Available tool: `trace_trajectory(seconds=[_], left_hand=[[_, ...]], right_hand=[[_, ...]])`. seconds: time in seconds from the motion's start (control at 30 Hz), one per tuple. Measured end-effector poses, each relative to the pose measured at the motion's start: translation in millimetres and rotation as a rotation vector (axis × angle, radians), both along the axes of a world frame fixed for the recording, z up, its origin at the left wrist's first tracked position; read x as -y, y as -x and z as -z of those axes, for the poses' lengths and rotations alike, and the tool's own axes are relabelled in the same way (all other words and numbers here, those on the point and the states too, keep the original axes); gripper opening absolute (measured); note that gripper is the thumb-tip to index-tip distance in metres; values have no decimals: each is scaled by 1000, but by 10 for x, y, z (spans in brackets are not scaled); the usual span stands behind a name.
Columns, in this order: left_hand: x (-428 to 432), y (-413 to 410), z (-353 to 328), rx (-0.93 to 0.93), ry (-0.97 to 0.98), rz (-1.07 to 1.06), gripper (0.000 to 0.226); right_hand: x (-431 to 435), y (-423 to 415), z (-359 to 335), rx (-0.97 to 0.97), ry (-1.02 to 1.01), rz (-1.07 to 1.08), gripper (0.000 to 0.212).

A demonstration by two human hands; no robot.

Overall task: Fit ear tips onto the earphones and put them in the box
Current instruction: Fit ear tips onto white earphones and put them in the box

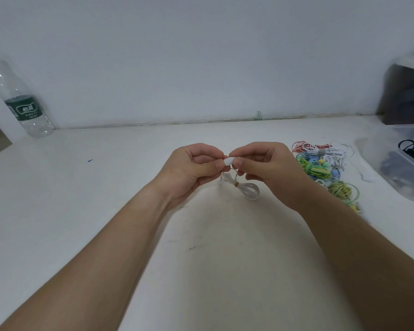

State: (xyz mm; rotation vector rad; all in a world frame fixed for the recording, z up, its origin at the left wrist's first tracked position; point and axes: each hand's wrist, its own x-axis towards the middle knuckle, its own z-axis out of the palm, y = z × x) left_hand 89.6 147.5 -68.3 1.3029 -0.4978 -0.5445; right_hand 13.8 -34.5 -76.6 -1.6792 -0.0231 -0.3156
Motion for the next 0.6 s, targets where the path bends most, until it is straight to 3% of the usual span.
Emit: trace_trajectory(seconds=[0.6], left_hand=[[7, -13, 30, 2, 24, 7, 13]], right_hand=[[-1, 18, -15, -8, 2, 11, 11]])
